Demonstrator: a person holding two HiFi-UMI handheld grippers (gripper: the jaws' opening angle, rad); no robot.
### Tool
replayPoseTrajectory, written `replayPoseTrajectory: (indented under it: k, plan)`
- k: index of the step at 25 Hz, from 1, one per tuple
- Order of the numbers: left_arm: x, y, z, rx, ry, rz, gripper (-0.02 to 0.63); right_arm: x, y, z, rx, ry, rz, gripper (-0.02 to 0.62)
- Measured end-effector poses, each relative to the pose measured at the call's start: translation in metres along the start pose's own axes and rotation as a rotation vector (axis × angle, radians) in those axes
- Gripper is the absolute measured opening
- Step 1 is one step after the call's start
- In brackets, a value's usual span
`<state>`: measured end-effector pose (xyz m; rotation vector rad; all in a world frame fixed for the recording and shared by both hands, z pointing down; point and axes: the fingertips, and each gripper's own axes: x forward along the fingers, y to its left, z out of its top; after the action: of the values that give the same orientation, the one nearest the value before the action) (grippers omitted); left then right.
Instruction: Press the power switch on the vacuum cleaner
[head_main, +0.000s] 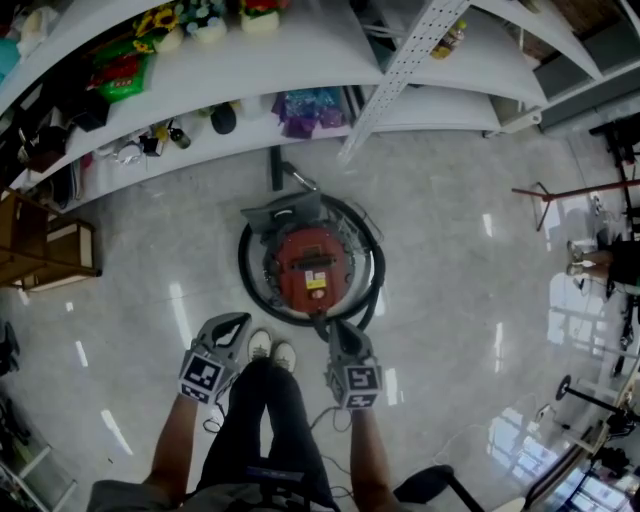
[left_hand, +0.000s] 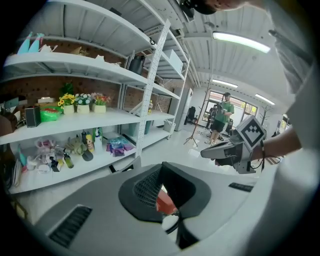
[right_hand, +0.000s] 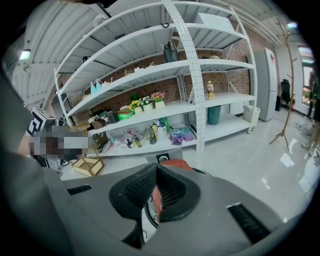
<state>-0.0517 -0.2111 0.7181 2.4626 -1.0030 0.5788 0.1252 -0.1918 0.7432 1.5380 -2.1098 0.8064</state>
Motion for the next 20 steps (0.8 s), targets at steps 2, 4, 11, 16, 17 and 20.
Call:
replayPoseTrajectory:
  k: [2, 4, 11, 16, 17, 20]
  plan:
    - [0.005, 0.003, -0.009, -0.004, 0.006, -0.002, 0.008, 0.008, -0.002, -0.008, -0.006, 0.01, 0.003, 0.009]
    - [0.01, 0.006, -0.017, -0.019, 0.011, -0.002, 0.008, 0.015, -0.004, -0.015, -0.014, 0.02, 0.004, 0.009]
    - [0.029, 0.017, -0.042, -0.039, 0.028, 0.002, 0.008, 0.042, -0.009, -0.035, -0.049, 0.05, 0.008, 0.009]
    - [0.04, 0.022, -0.06, -0.06, 0.046, 0.005, 0.008, 0.057, -0.013, -0.054, -0.049, 0.065, 0.017, 0.009]
    - [0.042, 0.023, -0.063, -0.061, 0.048, 0.003, 0.008, 0.06, -0.014, -0.057, -0.049, 0.068, 0.017, 0.009]
    - [0.048, 0.024, -0.073, -0.067, 0.056, 0.003, 0.008, 0.071, -0.017, -0.065, -0.048, 0.079, 0.022, 0.009]
